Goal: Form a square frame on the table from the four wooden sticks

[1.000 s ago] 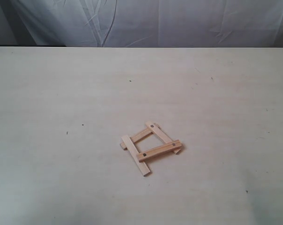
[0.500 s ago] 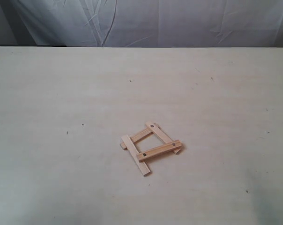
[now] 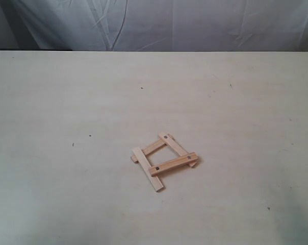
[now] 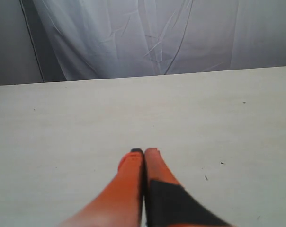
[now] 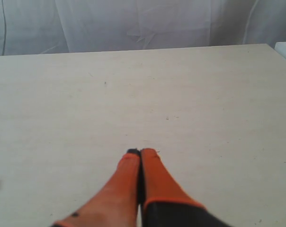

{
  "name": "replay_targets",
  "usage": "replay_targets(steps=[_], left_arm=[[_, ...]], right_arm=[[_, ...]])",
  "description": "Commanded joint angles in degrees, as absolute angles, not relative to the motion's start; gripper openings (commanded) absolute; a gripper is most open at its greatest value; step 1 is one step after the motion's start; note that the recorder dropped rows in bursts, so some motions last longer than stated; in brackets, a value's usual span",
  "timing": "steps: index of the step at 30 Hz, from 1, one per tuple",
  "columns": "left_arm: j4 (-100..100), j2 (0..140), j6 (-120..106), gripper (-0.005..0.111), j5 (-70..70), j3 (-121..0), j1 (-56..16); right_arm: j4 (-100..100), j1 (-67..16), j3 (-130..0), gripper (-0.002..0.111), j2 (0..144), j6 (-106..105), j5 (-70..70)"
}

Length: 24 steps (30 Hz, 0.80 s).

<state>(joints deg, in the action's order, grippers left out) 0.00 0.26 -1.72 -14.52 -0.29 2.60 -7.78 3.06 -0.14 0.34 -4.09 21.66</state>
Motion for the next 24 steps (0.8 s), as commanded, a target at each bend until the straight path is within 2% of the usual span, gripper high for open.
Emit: replay_targets(steps=[1,18,24], left_arm=[[0.00,0.00,-1.46,0.000,-13.70,0.00,2.76],[0.00,0.00,-1.46,0.000,-13.70,0.00,2.76],[-5.78,0.00,-1.46,0.000,-7.51,0.00,2.76]], right_arm=[[-8.04,3.36,0.00,0.000,0.00,-4.04,20.77],[-8.17,3.36,0.00,0.000,0.00,-4.04,20.77],[-8.17,3.36,0.00,0.000,0.00,-4.04,20.77]])
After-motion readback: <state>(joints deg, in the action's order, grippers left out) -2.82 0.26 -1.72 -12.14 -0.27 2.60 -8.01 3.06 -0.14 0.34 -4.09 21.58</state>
